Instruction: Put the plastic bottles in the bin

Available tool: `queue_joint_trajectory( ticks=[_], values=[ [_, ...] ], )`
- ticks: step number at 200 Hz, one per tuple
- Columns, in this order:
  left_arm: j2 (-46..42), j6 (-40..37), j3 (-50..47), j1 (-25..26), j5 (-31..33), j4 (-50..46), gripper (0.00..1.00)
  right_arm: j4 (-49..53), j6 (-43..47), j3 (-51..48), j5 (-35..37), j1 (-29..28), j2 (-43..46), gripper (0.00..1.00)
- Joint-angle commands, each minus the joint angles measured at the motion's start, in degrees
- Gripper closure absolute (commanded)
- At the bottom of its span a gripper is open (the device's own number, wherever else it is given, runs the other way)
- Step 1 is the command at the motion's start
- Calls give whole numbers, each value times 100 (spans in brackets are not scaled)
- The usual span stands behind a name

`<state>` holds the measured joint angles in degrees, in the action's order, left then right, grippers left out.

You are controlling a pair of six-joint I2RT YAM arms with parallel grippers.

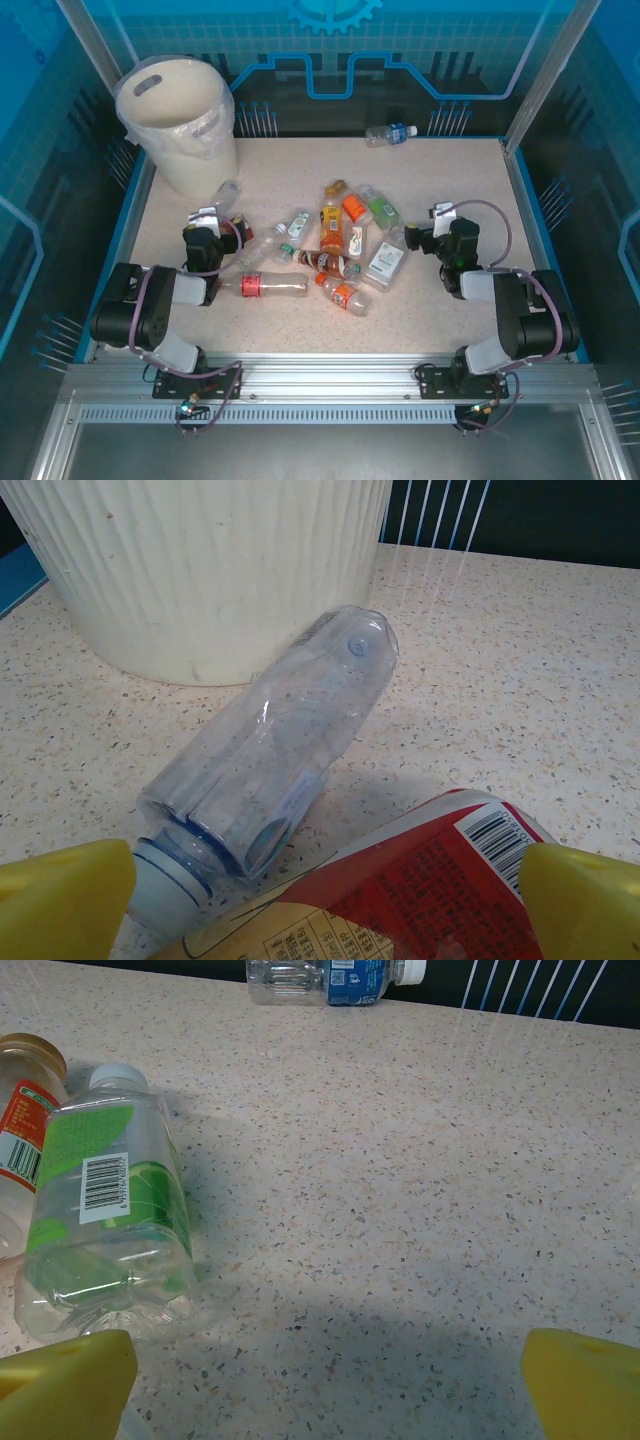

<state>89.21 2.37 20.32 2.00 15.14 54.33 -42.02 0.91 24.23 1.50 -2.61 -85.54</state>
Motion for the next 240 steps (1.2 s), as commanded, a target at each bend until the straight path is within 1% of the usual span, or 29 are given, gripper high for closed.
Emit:
queue_joint_trajectory(
  ticks=[1, 44, 70, 91, 129, 138, 240],
  values=[
    [8, -146, 60, 27, -73, 84, 1, -34, -56, 100, 46, -33, -64, 0],
    [0, -158, 59, 28, -73, 91, 1, -34, -60, 100, 49, -30, -62, 0],
    [1, -294, 36, 99, -233, 138, 1, -33, -56, 103, 52, -31, -60, 0],
    [-11, -303, -8, 105, -231, 220, 1, -26, -64, 102, 35, -21, -60, 0],
    [15, -212, -278, 125, 168, 754, 1, -34, -64, 101, 42, -29, -64, 0],
    [11, -206, -298, 127, 179, 797, 1, -34, -65, 101, 44, -21, -65, 0],
    [15, -203, -36, 125, 177, 296, 1, -34, -71, 100, 35, -20, -62, 0]
  ],
)
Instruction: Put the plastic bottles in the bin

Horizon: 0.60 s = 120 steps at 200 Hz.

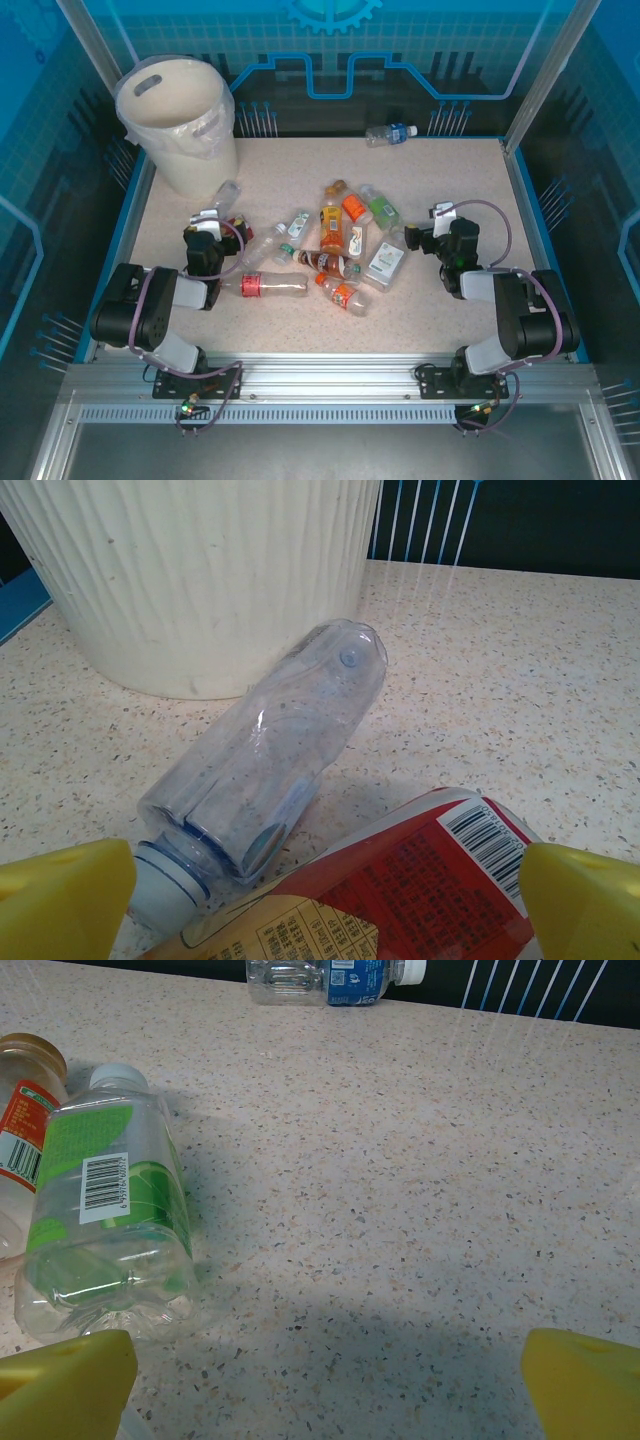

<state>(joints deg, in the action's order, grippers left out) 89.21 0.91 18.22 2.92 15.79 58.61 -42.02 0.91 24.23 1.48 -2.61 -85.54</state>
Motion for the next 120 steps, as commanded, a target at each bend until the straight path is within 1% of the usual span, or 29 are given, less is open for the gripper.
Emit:
queue_joint_trajectory(
  ticks=[1, 21, 29, 41, 58, 72, 78, 83, 94, 105, 111, 120],
  values=[
    [12, -56, 182, 33, 110, -145, 1, -34, -68, 100, 33, -25, -61, 0],
    [-15, -72, 190, 33, 89, -167, 1, -46, -70, 102, 90, -41, -33, 0],
    [-117, -83, 142, 33, 36, -155, 1, 150, -91, 176, 146, -42, 71, 0],
    [-407, -73, 103, 33, 48, -348, 1, 731, -95, 383, 192, -38, 396, 0],
    [-988, -37, 215, 33, 142, -1059, 1, 1605, -165, 690, 316, -43, 869, 0],
    [-1444, 23, 470, 51, 296, -1828, 1, 2288, -483, 980, 440, -49, 1213, 0],
    [-1665, 217, 594, 60, 456, -2221, 1, 2598, -653, 1121, 479, -50, 1333, 0],
    [-1824, 428, 704, 60, 566, -2504, 1, 3056, -790, 1244, 537, -63, 1419, 0],
    [-2147, 880, 938, 60, 639, -3137, 1, 3713, -1243, 1478, 737, -94, 1551, 0],
    [-2386, 1470, 1233, 60, 746, -3902, 1, 4347, -1859, 1651, 1010, -132, 1631, 0],
    [-2476, 1839, 1392, 61, 795, -4378, 1, 4775, -2338, 1746, 1148, -145, 1678, 0],
    [-2580, 2364, 1663, 62, 827, -5065, 1, 5314, -2890, 1852, 1184, -152, 1700, 0]
  ],
)
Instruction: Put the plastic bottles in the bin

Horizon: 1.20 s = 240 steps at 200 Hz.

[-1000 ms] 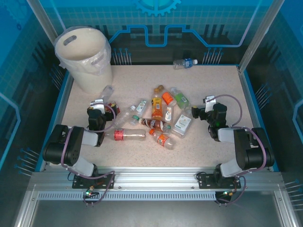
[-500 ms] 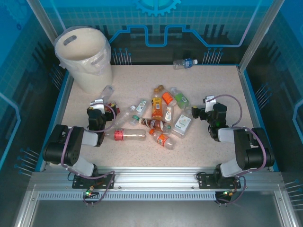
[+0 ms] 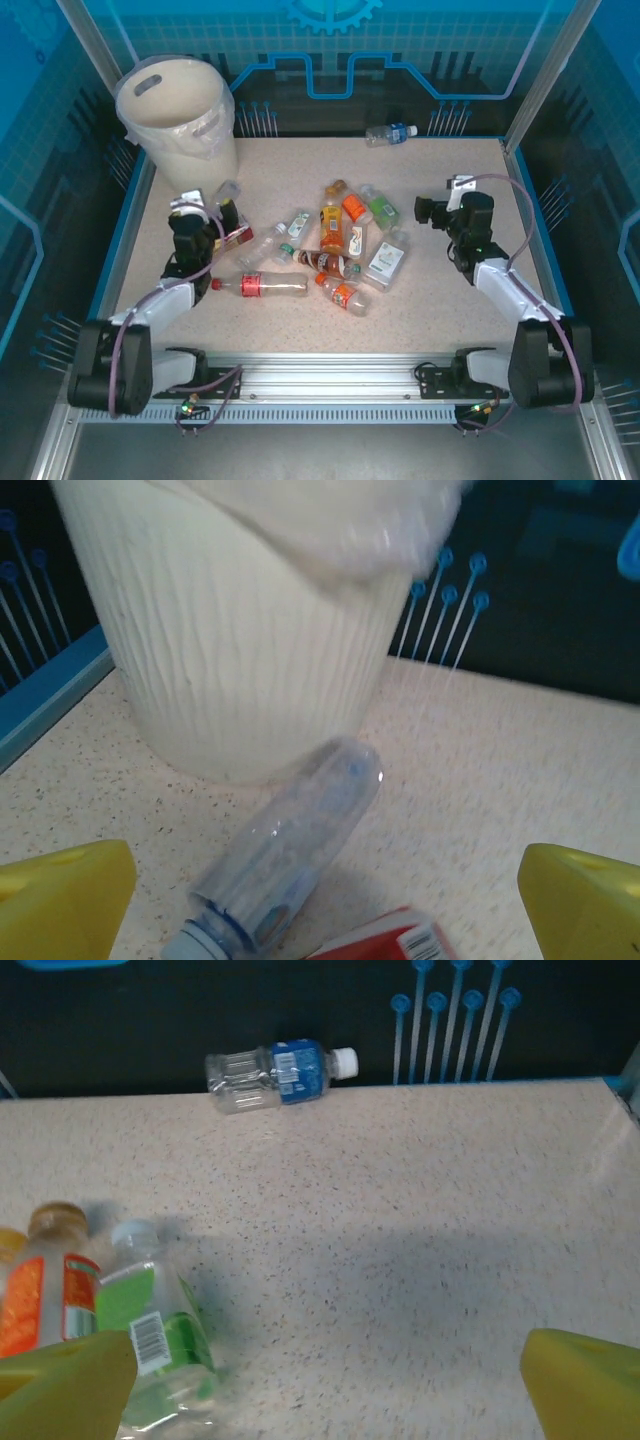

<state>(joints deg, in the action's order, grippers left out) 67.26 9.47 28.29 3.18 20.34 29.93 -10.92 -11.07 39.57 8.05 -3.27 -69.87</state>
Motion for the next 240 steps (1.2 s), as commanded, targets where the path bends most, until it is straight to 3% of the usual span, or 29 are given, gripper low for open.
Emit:
queue_joint_trajectory(
  ticks=[1, 25, 45, 84, 133, 189, 215, 240],
  values=[
    [-396, 1559, 684, 39, 369, -2266, 1, 2285, -1760, 329, 515, -87, 132, 0],
    [-359, 2544, 1374, 34, 76, -4001, 1, 3298, -2747, 446, -282, -199, 126, 0],
    [-229, 2794, 1671, 38, -541, -4666, 1, 3807, -3102, 507, -504, -692, 58, 0],
    [-101, 2794, 1792, 34, -1536, -4883, 1, 4450, -3883, 909, 427, -2028, -417, 0],
    [-28, 2618, 1787, 34, -1457, -5063, 1, 4766, -4842, 1278, 1259, -2958, -1190, 0],
    [27, 2612, 1748, 34, -1384, -5120, 1, 4675, -4614, 939, 1011, -2935, -1178, 0],
    [66, 2682, 1780, 34, -1391, -5118, 1, 4288, -3852, 505, 260, -2444, -1018, 0],
    [57, 2724, 1811, 34, -1389, -5143, 1, 4521, -3060, 425, -117, -1864, -923, 0]
  ],
)
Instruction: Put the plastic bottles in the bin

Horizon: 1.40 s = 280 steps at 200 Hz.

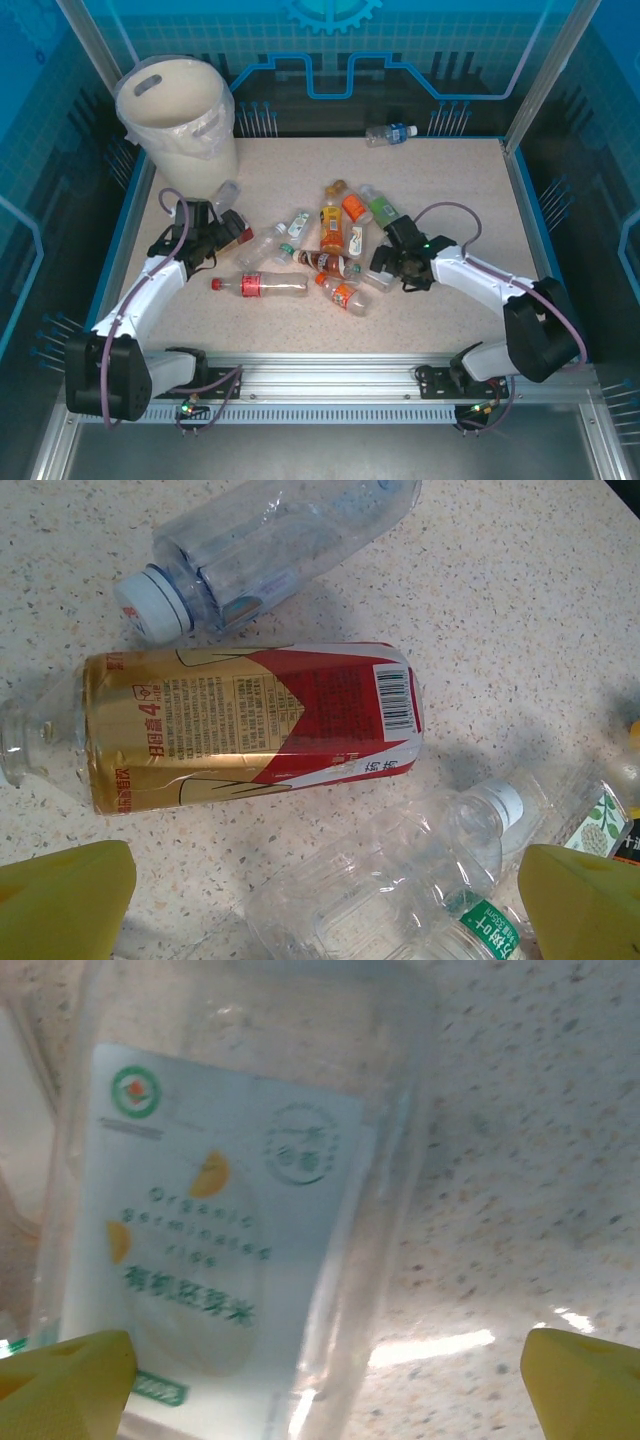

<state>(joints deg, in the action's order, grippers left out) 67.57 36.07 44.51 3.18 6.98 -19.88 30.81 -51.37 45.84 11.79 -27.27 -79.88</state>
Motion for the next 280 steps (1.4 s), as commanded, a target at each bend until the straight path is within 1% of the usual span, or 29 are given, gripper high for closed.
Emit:
queue_joint_trajectory(
  ticks=[1, 23, 41, 56, 70, 81, 91, 115, 120, 130, 143, 171, 214, 247, 280],
  values=[
    [23, 69, 194, 34, -55, -159, 1, 361, 1011, -201, -501, 554, 82, 0],
    [9, 98, 190, 34, -21, -160, 1, 729, 1812, -65, -567, 1068, 108, 0],
    [4, 141, 207, 38, 19, -172, 1, 879, 2257, 30, -615, 1496, 229, 0],
    [1, 154, 238, 34, 26, -187, 1, 1023, 2420, 156, -545, 1742, 373, 0],
    [6, 163, 279, 34, 22, -204, 1, 1231, 2361, 374, -527, 1829, 522, 0],
    [6, 163, 299, 32, 10, -203, 1, 1271, 2215, 424, -690, 1804, 640, 0],
    [3, 173, 313, 34, 21, -200, 1, 1213, 1885, 596, -875, 1760, 763, 0],
    [3, 196, 313, 34, 57, -190, 1, 992, 1149, 487, -761, 1618, 849, 0],
    [6, 199, 307, 33, 56, -191, 1, 879, 1095, 305, -778, 1590, 838, 0],
    [6, 176, 308, 34, 66, -185, 1, 657, 1073, 185, -886, 1520, 782, 0],
    [11, 125, 303, 34, 107, -221, 1, 632, 1094, 198, -967, 1460, 656, 0],
    [11, 71, 265, 34, 179, -279, 1, 740, 1260, 326, -780, 1185, 356, 0],
    [36, 58, 176, 34, 172, -259, 1, 788, 1167, 368, -617, 1016, -6, 0],
    [97, 18, 170, 32, 181, -228, 1, 694, 1262, 394, -850, 836, -300, 0],
    [216, 25, 184, 34, 70, -232, 1, 700, 1129, 320, -562, 767, -499, 0]
  ],
)
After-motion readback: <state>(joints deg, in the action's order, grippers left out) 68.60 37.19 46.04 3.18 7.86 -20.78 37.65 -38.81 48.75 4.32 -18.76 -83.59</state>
